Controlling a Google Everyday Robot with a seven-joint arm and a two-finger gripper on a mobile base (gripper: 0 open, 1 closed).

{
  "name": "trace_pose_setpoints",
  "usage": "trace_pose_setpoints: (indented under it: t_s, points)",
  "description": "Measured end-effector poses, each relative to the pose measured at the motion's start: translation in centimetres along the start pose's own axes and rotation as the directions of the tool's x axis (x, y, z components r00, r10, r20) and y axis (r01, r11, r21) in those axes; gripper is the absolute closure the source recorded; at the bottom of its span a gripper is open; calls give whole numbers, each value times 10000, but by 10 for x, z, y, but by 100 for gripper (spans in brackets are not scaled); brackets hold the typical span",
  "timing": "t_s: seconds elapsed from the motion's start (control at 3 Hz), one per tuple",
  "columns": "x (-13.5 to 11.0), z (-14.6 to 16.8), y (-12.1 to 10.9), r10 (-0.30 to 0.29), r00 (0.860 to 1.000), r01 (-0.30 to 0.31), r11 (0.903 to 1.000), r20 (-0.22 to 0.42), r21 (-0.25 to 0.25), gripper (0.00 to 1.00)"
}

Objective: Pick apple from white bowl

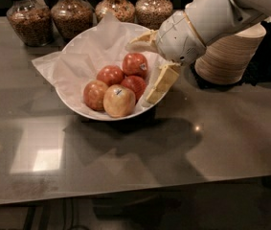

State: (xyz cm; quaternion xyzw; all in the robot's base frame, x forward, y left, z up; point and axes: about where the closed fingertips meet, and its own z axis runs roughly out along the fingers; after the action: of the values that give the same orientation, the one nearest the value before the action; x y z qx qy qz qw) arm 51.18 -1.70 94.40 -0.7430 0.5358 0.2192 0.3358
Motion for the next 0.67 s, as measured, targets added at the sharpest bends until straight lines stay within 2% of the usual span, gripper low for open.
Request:
trace_pose_setpoints:
  t_s: [0.67]
  points:
    - [4,12,-7,-125,9999,128,9992,93,-369,29]
